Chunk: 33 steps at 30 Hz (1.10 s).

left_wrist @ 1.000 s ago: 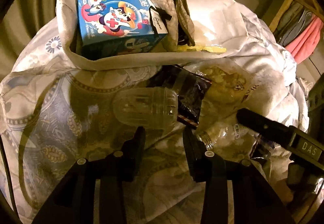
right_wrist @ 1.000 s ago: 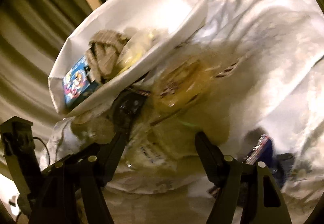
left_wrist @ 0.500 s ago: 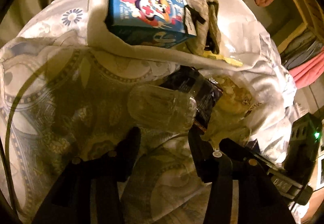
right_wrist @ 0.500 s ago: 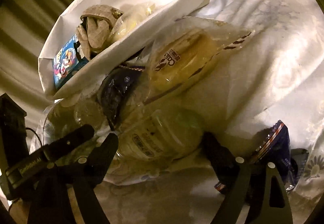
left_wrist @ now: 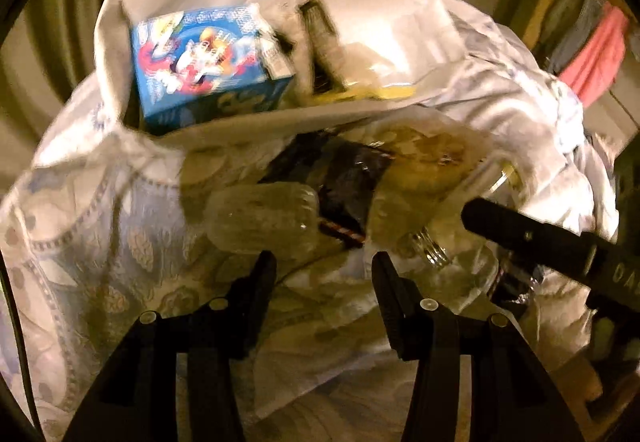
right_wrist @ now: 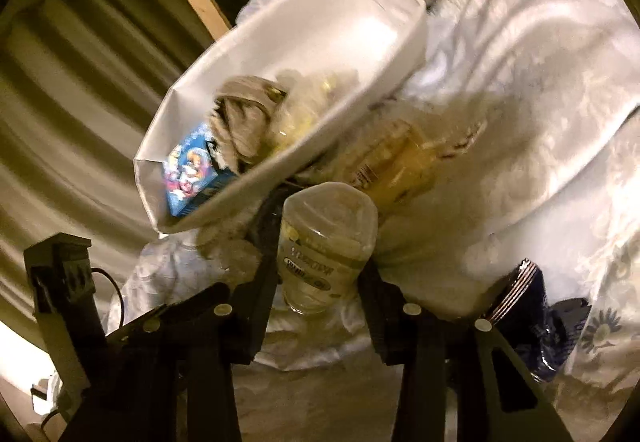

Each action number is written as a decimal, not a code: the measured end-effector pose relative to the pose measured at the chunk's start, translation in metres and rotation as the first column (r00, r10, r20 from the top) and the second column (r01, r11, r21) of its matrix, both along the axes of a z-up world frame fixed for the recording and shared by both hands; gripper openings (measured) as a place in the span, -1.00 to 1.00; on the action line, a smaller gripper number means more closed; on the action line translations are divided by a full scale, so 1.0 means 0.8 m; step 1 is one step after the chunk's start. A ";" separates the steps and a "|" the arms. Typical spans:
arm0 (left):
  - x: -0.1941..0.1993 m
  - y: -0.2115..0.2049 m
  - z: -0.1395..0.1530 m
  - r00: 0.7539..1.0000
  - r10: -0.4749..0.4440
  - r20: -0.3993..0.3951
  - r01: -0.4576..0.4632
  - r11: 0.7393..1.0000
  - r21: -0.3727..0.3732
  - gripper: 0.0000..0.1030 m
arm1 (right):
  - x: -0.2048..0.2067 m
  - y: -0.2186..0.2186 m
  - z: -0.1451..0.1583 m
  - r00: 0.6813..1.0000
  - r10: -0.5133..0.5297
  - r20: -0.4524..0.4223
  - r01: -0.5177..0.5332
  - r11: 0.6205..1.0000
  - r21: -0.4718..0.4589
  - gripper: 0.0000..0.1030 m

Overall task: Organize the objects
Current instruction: 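Grasp the clear glass jar with the right gripper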

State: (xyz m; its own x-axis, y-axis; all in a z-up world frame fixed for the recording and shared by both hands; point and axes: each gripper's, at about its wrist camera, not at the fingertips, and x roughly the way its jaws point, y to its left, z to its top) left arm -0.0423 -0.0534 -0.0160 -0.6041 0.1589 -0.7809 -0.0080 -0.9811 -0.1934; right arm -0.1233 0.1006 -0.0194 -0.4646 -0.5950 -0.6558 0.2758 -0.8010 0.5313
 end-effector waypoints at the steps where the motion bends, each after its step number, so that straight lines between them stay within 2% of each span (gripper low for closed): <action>1: 0.002 0.005 0.004 1.000 -0.016 -0.016 0.016 1.000 -0.010 -0.06 | 0.000 -0.001 0.005 1.000 -0.001 -0.006 0.001 1.000 0.002 -0.23; 7: 0.017 0.025 0.024 0.992 -0.100 -0.080 0.095 0.993 -0.064 -0.06 | 0.004 -0.012 0.032 1.000 -0.004 -0.030 0.006 0.999 0.046 -0.26; 10: 0.018 0.035 0.029 0.989 -0.119 -0.084 0.112 0.990 -0.085 -0.08 | 0.015 -0.013 0.056 0.998 0.024 -0.066 -0.023 1.000 0.013 -0.79; 13: 0.018 0.036 0.032 0.987 -0.138 -0.086 0.134 0.990 -0.050 -0.08 | 0.026 -0.016 0.082 0.993 0.024 -0.114 -0.025 1.000 -0.006 -0.79; 16: 0.018 0.036 0.032 0.987 -0.138 -0.085 0.134 0.990 -0.046 -0.08 | 0.033 -0.024 0.092 0.986 0.050 -0.159 -0.045 0.998 0.031 -0.79; 19: 0.014 0.030 0.024 0.990 -0.128 -0.054 0.126 0.991 -0.037 -0.08 | 0.025 -0.031 0.078 0.988 0.078 -0.134 -0.071 0.996 0.058 -0.75; 21: 0.012 0.025 0.017 0.994 -0.108 -0.028 0.107 0.994 -0.025 -0.08 | 0.017 -0.031 0.062 0.992 0.079 -0.095 -0.073 0.996 0.058 -0.49; 23: 0.008 0.018 0.011 0.996 -0.088 -0.009 0.088 0.996 -0.015 -0.08 | 0.010 -0.026 0.046 0.996 0.066 -0.061 -0.063 0.997 0.050 -0.05; 26: 0.005 0.007 0.005 0.999 -0.054 0.009 0.054 0.998 -0.012 -0.08 | 0.000 -0.021 0.022 0.998 0.060 -0.035 -0.059 0.997 0.041 -0.04; 28: 0.004 -0.002 0.005 1.000 -0.020 0.006 0.020 1.000 -0.013 -0.09 | -0.005 -0.025 0.013 0.997 0.069 -0.041 -0.066 0.996 0.067 -0.04; 31: 0.004 -0.020 0.008 0.999 0.042 -0.005 -0.042 0.999 0.008 -0.10 | -0.006 -0.046 0.015 0.987 0.125 -0.097 -0.111 0.983 0.144 -0.04; 33: 0.003 -0.033 0.010 0.997 0.076 -0.009 -0.076 0.997 0.014 -0.10 | -0.004 -0.068 0.016 0.971 0.201 -0.132 -0.170 0.962 0.211 -0.04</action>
State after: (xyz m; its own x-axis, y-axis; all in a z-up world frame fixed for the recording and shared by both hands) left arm -0.0399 -0.0795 -0.0084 -0.6223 0.1225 -0.7732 0.0649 -0.9762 -0.2068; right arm -0.1261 0.0458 -0.0066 -0.4607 -0.5459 -0.6998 0.4938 -0.8128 0.3090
